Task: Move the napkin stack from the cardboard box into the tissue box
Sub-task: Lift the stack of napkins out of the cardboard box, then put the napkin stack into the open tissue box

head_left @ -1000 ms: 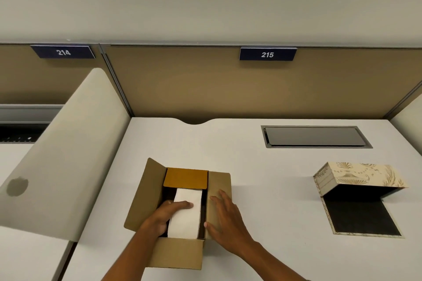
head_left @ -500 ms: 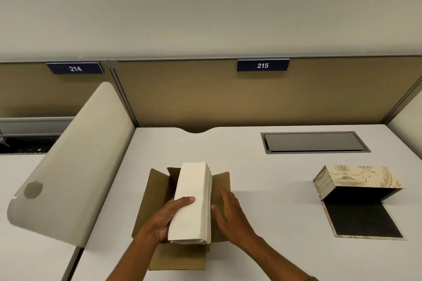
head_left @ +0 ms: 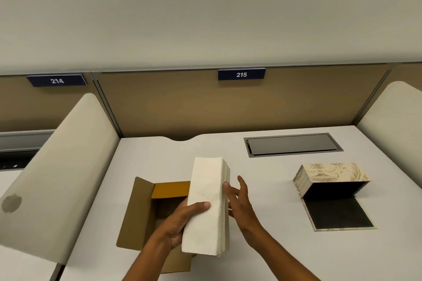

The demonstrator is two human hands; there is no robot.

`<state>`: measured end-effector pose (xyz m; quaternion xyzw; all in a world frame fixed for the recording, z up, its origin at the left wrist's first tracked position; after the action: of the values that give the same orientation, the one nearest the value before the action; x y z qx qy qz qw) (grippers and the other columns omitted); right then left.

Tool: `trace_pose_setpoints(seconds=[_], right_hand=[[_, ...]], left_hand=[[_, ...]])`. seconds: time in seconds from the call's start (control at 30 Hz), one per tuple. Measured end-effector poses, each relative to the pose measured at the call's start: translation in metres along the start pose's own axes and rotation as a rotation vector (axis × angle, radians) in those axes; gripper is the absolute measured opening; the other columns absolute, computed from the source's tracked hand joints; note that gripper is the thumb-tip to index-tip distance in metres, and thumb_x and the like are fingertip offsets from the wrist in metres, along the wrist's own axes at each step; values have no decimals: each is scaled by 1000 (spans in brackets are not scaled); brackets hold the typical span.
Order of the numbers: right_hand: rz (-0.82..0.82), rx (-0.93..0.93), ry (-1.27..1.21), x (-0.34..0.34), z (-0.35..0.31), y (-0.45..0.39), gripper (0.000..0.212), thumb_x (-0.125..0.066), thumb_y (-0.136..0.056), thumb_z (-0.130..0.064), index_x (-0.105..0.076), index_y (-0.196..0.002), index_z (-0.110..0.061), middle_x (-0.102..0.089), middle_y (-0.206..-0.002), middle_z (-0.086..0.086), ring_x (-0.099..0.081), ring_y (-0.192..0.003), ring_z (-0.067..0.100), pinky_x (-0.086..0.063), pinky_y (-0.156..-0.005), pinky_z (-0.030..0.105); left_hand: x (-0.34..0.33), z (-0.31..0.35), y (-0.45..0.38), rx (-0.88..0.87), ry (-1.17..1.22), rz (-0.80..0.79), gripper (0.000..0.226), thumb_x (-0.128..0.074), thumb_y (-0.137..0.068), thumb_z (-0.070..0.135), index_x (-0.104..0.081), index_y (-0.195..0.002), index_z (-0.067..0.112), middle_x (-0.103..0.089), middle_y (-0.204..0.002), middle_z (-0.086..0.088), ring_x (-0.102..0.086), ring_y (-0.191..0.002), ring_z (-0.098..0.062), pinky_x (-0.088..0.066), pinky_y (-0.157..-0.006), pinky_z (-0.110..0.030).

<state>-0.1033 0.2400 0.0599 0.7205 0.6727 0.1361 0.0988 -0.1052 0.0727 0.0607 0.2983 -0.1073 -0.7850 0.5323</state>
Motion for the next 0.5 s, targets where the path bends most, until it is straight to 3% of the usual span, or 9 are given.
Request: trace_pose_setpoints(seconds=[0.13, 0.37, 0.5], right_hand=[[50, -37, -147, 32, 1, 6, 120, -70, -50, -79, -2, -144, -49, -41, -145, -3, -58, -116, 23, -54, -93, 43], [121, -140, -306, 86, 12, 23, 137, -90, -48, -46, 7, -146, -45, -54, -133, 6, -62, -111, 25, -54, -92, 43], [165, -219, -444, 117, 28, 31, 138, -91, -51, -30, 7, -147, -42, -55, -127, 10, -63, -108, 30, -51, -97, 50]], left_hand=[[-28, -5, -7, 13, -72, -90, 66, -79, -64, 28, -53, -124, 18, -73, -105, -13, -70, -97, -30, -57, -81, -41], [-68, -31, -35, 94, -304, -235, 83, -88, -61, 39, -42, -129, 25, -64, -121, -13, -66, -107, -30, -56, -92, -45], [-96, -39, -43, 135, -352, -293, 73, -84, -69, 32, -42, -127, 21, -64, -122, -12, -69, -103, -25, -58, -88, -39]])
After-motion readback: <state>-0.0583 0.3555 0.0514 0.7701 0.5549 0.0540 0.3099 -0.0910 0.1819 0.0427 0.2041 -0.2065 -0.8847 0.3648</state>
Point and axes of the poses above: each hand's wrist, its own y-axis away from the middle knuckle, its own x-axis out of the back of the hand, z = x × y, the point moved 3 cm from there along -y, towards the middle knuckle
